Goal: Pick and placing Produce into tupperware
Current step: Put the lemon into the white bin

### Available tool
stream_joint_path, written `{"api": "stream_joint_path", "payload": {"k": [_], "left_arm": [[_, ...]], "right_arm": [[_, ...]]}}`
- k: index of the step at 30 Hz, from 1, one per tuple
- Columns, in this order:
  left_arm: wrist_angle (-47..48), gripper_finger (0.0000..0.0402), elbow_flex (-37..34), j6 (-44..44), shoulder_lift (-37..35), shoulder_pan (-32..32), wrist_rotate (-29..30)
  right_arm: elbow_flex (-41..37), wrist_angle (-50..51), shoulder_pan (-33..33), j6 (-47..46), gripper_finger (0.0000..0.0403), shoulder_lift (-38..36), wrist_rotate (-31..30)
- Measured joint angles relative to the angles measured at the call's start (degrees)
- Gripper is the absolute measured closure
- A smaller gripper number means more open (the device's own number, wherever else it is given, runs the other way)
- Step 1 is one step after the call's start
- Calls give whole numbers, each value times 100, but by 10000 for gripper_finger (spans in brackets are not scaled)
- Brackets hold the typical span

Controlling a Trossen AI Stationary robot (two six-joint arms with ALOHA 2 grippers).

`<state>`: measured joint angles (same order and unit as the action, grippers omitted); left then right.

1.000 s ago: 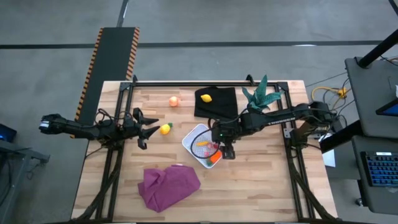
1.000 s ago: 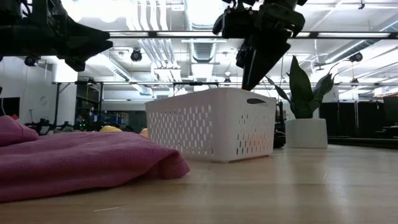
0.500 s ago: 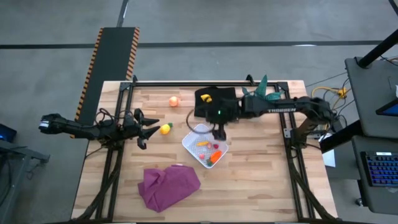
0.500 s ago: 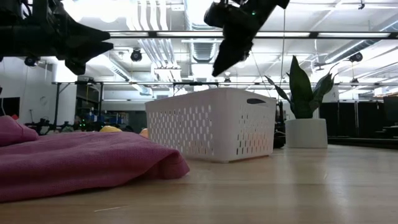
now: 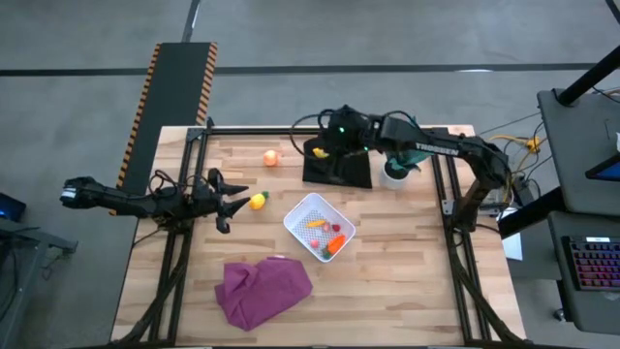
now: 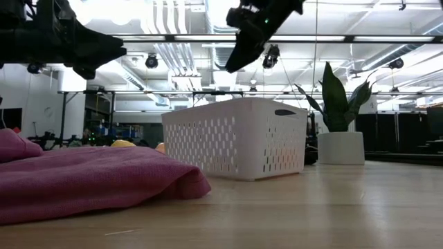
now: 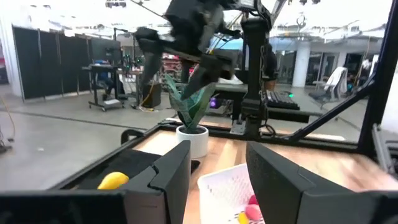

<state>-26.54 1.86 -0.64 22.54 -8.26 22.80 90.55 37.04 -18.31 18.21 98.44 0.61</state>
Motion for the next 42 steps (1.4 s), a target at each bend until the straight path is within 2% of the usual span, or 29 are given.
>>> {"api": "stream_joint_path", "payload": {"k": [5,10,20,27,42], "left_arm": [[-1,259,-1,-291,-81,1,1],[0,259,-1,-300,-132,1,-1],[0,259,-1,-315,-170,0,0],[4,259,-1,-322,-169,1,1],[2,259,-1,-322,-163,-1,1]], "right_arm": [[640,462,-409,213,44,761,167],[1539,1361,-755,337,44,1704,239],[3287,2563,-1030,547,44,3003,277],[3569,2752,-1090,609,44,3449,303],[3559,2690,-1371,655,44,3750,441]]}}
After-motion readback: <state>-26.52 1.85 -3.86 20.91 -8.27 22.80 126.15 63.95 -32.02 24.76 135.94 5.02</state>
